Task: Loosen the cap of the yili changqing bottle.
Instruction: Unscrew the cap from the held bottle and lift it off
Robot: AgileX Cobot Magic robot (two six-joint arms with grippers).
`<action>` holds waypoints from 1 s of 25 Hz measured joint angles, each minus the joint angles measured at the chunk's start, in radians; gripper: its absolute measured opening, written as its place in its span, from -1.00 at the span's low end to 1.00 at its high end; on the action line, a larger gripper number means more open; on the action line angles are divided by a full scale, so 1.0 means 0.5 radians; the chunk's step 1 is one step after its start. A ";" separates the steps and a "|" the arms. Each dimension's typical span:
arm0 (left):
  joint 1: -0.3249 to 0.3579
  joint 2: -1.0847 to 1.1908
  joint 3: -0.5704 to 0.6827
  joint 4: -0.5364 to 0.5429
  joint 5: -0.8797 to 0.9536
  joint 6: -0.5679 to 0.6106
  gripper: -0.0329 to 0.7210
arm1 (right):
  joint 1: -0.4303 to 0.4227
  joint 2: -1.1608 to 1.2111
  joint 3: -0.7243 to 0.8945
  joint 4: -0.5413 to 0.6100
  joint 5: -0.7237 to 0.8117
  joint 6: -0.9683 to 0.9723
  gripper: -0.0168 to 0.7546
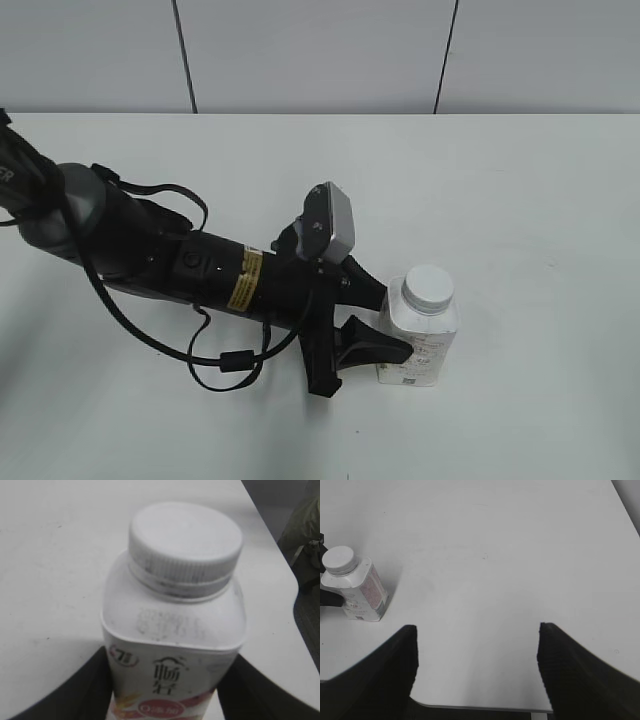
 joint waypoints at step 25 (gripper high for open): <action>0.000 0.000 0.000 0.000 0.000 0.000 0.12 | 0.000 1.481 -0.480 0.000 0.231 0.136 0.56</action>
